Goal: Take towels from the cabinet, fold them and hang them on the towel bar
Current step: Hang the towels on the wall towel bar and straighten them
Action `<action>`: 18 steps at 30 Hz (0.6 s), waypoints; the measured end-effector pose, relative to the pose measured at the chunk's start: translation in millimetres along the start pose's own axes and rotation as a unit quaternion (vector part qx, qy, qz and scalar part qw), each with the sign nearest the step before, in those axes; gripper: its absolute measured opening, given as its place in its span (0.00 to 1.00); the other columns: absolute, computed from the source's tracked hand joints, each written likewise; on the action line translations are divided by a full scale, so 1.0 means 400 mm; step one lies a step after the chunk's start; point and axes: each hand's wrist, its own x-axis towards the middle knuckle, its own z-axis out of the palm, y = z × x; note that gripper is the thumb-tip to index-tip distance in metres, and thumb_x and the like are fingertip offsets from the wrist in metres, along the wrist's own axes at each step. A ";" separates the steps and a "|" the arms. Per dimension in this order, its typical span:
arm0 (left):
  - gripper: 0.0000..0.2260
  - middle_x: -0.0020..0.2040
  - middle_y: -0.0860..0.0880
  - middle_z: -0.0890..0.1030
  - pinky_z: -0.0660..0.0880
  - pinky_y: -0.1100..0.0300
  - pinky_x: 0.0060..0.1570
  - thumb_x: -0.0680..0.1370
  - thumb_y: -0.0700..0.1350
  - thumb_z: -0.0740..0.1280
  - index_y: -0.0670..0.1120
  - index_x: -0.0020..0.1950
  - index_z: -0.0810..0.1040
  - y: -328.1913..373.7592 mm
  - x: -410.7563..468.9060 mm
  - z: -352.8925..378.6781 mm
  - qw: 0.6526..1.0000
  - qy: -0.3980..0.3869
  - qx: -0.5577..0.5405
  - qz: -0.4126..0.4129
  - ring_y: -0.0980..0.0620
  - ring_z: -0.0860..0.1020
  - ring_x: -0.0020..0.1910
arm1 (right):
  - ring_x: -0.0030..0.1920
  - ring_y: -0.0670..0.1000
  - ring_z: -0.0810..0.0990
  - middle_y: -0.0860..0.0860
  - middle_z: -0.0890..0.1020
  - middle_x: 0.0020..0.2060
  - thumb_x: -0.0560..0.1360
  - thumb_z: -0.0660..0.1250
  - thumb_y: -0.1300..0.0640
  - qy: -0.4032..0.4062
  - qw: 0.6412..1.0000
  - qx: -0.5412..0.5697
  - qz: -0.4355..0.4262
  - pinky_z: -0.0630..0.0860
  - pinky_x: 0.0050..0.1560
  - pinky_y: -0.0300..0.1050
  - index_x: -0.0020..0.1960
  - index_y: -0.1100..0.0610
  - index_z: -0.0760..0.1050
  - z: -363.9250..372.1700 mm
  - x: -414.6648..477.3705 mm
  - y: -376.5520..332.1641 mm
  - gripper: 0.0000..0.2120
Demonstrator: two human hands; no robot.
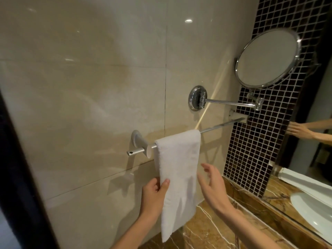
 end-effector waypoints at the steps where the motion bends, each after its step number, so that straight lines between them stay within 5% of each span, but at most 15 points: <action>1: 0.13 0.34 0.39 0.77 0.68 0.55 0.37 0.76 0.43 0.70 0.40 0.35 0.70 0.005 0.004 0.001 1.000 0.002 0.004 0.006 0.49 0.74 0.35 | 0.65 0.42 0.67 0.45 0.70 0.64 0.80 0.62 0.54 0.022 0.996 -0.045 -0.072 0.65 0.68 0.44 0.69 0.53 0.67 -0.008 0.017 -0.035 0.18; 5: 0.17 0.29 0.45 0.67 0.61 0.58 0.33 0.77 0.45 0.69 0.44 0.31 0.67 0.030 0.015 0.014 0.999 0.004 0.016 0.028 0.52 0.65 0.31 | 0.72 0.51 0.64 0.53 0.66 0.73 0.79 0.56 0.51 0.013 0.951 -0.161 -0.265 0.62 0.71 0.49 0.72 0.54 0.66 -0.029 0.103 -0.159 0.22; 9: 0.15 0.29 0.47 0.70 0.62 0.59 0.32 0.78 0.44 0.67 0.41 0.32 0.72 0.050 0.018 0.025 1.000 0.007 0.005 0.029 0.54 0.67 0.32 | 0.73 0.51 0.64 0.52 0.70 0.71 0.82 0.48 0.44 -0.100 0.919 -0.242 -0.295 0.55 0.74 0.52 0.74 0.53 0.65 -0.023 0.178 -0.265 0.25; 12: 0.17 0.27 0.52 0.66 0.60 0.66 0.28 0.78 0.41 0.66 0.46 0.30 0.68 0.069 0.016 0.031 0.999 0.015 0.006 0.049 0.57 0.63 0.29 | 0.56 0.57 0.76 0.54 0.81 0.52 0.80 0.47 0.44 -0.171 0.911 -0.254 -0.277 0.68 0.59 0.52 0.54 0.55 0.77 -0.002 0.213 -0.296 0.23; 14: 0.17 0.28 0.51 0.65 0.59 0.66 0.29 0.78 0.41 0.65 0.46 0.30 0.66 0.067 0.021 0.033 0.998 0.021 -0.001 0.053 0.56 0.62 0.30 | 0.44 0.59 0.74 0.53 0.78 0.39 0.79 0.47 0.45 -0.166 0.910 -0.257 -0.279 0.67 0.45 0.49 0.40 0.55 0.71 0.006 0.223 -0.304 0.21; 18: 0.16 0.29 0.49 0.68 0.61 0.58 0.35 0.78 0.40 0.66 0.46 0.31 0.67 0.050 0.024 0.017 0.999 0.007 -0.023 0.033 0.52 0.65 0.33 | 0.40 0.58 0.73 0.53 0.74 0.36 0.81 0.52 0.51 -0.186 0.914 -0.250 -0.259 0.67 0.42 0.51 0.38 0.58 0.68 0.012 0.231 -0.322 0.17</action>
